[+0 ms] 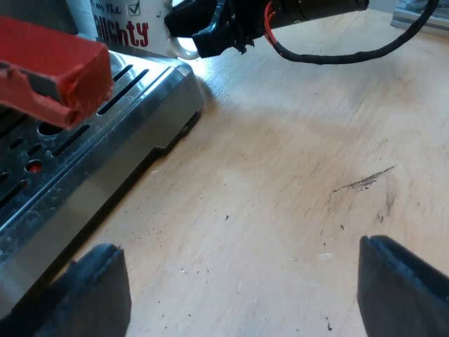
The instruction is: Place mug into machine
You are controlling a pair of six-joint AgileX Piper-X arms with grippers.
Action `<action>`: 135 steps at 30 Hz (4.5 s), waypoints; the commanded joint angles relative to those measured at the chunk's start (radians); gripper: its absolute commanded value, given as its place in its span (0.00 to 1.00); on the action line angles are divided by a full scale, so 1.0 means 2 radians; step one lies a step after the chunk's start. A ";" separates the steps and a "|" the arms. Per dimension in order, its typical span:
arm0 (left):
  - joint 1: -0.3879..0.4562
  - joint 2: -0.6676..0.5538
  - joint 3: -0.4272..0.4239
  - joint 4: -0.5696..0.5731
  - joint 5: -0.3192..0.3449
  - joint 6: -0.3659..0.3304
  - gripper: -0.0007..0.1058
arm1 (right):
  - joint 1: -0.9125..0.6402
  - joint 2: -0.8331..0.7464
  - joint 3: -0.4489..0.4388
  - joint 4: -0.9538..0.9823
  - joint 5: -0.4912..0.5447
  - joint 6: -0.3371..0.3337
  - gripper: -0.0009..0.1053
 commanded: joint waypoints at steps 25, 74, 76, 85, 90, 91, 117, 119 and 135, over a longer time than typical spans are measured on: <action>-0.002 -0.057 -0.051 0.099 -0.068 0.000 0.65 | -0.001 -0.312 0.040 0.254 -0.027 -0.071 0.01; -0.002 -0.122 0.001 0.052 -0.211 0.003 0.65 | 0.254 -0.248 0.040 0.125 -0.055 -0.007 0.01; -0.002 -0.113 0.001 0.042 -0.211 0.003 0.65 | 0.260 -0.239 0.040 0.106 -0.044 -0.007 0.01; -0.002 -0.070 0.017 -0.017 -0.210 -0.013 0.65 | 0.265 -0.201 0.015 0.078 -0.029 -0.007 0.01; -0.002 -0.050 0.022 -0.034 -0.210 -0.016 0.65 | 0.265 -0.170 -0.015 0.085 -0.026 -0.007 0.01; -0.002 -0.047 0.022 -0.036 -0.210 -0.016 0.65 | 0.265 -0.162 -0.020 0.085 -0.026 -0.007 0.01; -0.002 -0.022 0.022 -0.058 -0.210 -0.016 0.65 | 0.263 -0.020 -0.145 0.086 0.011 -0.002 0.01; -0.002 -0.022 0.022 -0.058 -0.210 -0.016 0.65 | 0.263 -0.013 -0.153 0.086 0.011 -0.002 0.01; -0.002 -0.022 0.022 -0.060 -0.188 -0.016 0.65 | 0.251 0.030 -0.199 0.087 0.011 0.016 0.01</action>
